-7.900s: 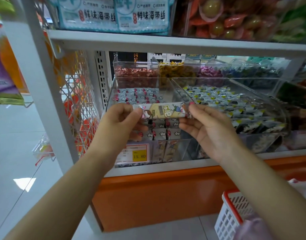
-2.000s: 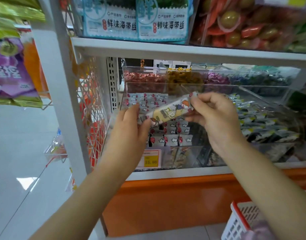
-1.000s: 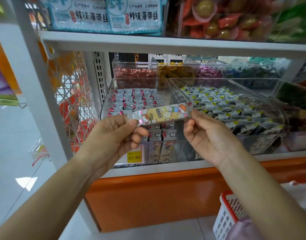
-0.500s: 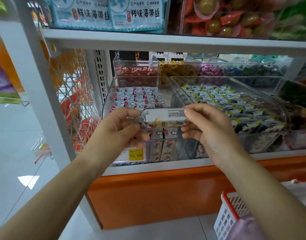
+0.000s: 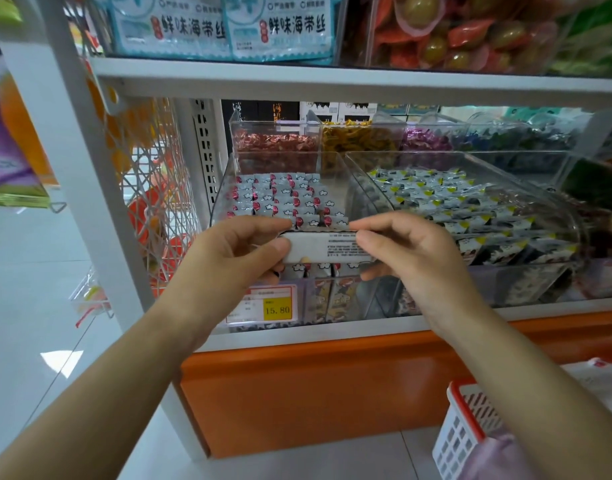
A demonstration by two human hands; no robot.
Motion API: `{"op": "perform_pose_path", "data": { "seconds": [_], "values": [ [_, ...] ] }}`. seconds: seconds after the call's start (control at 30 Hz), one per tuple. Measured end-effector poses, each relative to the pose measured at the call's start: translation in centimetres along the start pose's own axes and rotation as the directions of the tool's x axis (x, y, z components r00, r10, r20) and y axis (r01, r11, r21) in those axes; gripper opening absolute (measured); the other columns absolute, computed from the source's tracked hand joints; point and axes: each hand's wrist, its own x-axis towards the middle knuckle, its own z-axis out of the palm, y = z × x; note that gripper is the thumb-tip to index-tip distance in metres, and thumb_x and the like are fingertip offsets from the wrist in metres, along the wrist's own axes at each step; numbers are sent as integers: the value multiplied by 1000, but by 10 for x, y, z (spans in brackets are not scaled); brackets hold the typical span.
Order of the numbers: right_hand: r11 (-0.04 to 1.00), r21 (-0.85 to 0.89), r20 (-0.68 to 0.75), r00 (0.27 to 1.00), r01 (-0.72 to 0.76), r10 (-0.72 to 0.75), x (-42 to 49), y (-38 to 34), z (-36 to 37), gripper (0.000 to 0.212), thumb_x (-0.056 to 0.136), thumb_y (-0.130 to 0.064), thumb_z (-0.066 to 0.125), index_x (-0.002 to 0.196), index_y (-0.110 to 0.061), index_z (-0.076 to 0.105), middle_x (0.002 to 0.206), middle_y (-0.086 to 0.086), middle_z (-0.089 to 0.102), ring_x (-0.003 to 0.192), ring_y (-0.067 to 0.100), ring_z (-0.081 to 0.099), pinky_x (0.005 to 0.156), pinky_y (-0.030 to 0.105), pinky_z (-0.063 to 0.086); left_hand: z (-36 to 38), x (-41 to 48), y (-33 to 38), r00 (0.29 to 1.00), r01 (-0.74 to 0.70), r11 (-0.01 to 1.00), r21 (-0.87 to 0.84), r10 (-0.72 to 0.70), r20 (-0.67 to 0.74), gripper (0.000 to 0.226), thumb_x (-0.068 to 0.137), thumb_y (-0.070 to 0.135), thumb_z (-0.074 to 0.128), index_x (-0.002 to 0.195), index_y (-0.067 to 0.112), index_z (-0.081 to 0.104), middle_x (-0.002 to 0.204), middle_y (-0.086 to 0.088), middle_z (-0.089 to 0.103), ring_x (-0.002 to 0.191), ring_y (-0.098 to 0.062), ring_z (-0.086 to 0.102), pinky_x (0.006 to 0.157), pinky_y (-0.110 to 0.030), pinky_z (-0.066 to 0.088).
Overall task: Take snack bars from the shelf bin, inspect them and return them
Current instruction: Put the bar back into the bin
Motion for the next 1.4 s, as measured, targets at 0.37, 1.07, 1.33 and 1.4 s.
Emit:
{"op": "perform_pose_path", "data": {
  "seconds": [0.37,1.07,1.33,1.4],
  "values": [
    [999,-50,-54,998,16,-19,2,6,-2,20,87,-15,61,68,-14,65,75,16,64,64,18,63,47,19,49,2,-3,7,998,-22,997,76,17,61,18,87,11,60,95,22,72,78,-1,72,65,-7,65,61,-15,53],
    [1000,18,67,998,-13,12,-1,0,3,26,88,-13,59,66,-23,69,67,-3,67,64,11,65,50,26,54,-15,1,10,925,362,899,-245,-315,212,20,62,21,68,76,10,76,68,-8,69,46,-7,59,44,-16,51],
    [998,2,52,997,-64,64,1,4,2,19,88,-14,61,72,-18,71,73,3,72,68,18,68,53,28,57,-11,2,5,980,158,987,-1,-157,123,36,64,29,69,99,24,72,97,-7,71,79,-16,70,69,-20,55],
    [994,5,97,990,-108,107,3,3,-2,16,87,-15,61,76,-14,72,73,4,72,66,18,68,54,27,58,-10,1,6,987,120,991,59,-126,99,33,66,29,69,99,28,70,96,-3,71,78,-15,71,74,-24,56]
  ]
}}
